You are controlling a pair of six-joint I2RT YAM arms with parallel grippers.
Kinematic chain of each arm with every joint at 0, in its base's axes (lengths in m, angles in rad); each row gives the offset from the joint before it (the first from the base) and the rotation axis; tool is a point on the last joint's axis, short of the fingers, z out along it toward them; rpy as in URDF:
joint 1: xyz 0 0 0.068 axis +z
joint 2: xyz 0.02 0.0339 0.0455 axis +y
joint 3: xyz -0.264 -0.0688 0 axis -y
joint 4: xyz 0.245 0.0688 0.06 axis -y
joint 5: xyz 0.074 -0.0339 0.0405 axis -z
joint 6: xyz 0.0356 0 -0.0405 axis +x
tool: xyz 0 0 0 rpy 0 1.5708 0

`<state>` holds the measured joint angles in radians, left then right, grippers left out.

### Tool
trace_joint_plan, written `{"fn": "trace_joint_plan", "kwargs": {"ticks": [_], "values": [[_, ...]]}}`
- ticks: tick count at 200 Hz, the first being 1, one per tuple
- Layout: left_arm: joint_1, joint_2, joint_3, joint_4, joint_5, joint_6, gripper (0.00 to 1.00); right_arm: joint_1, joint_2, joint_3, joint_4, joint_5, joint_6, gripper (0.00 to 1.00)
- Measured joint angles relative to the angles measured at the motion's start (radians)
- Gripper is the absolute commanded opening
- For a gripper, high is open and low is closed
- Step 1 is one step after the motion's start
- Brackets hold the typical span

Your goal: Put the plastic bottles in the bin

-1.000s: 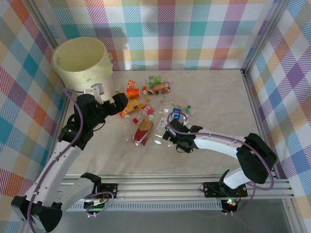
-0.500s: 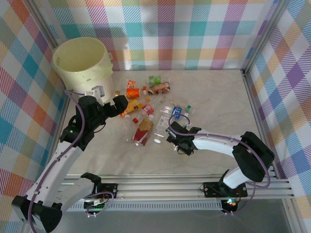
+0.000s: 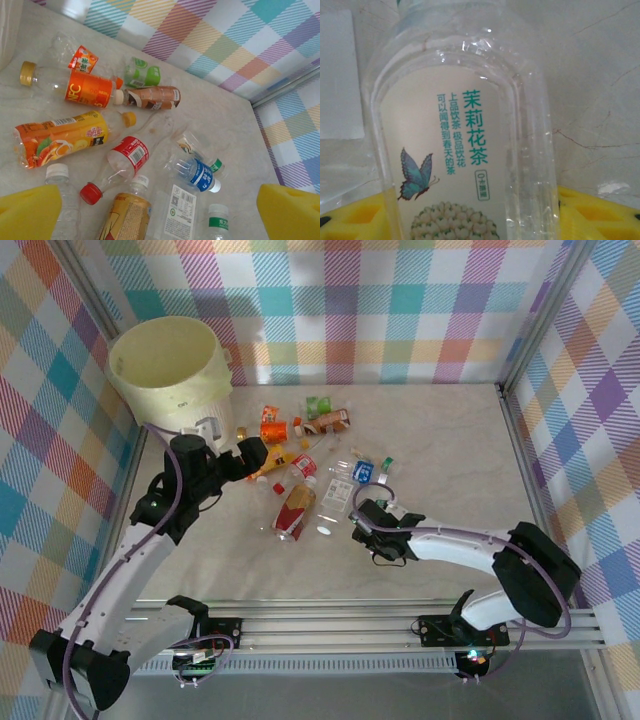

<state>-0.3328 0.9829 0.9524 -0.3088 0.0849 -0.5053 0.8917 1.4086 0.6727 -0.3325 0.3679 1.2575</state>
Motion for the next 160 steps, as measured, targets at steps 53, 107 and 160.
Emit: {"fn": "trace_joint_plan", "kwargs": {"ticks": [53, 107, 160], "values": [[-0.001, 0.039, 0.0, 0.044, 0.043, -0.016, 1.0, 0.0, -0.036, -0.029, 0.036, 0.01, -0.124, 0.52], [-0.042, 0.137, 0.007, 0.14, 0.122, -0.056, 1.0, 0.0, -0.267, -0.132, 0.168, 0.066, -0.281, 0.45], [-0.161, 0.285, 0.076, 0.19, 0.159, -0.067, 1.0, 0.0, -0.359, -0.234, 0.399, 0.133, -0.366, 0.43]]}}
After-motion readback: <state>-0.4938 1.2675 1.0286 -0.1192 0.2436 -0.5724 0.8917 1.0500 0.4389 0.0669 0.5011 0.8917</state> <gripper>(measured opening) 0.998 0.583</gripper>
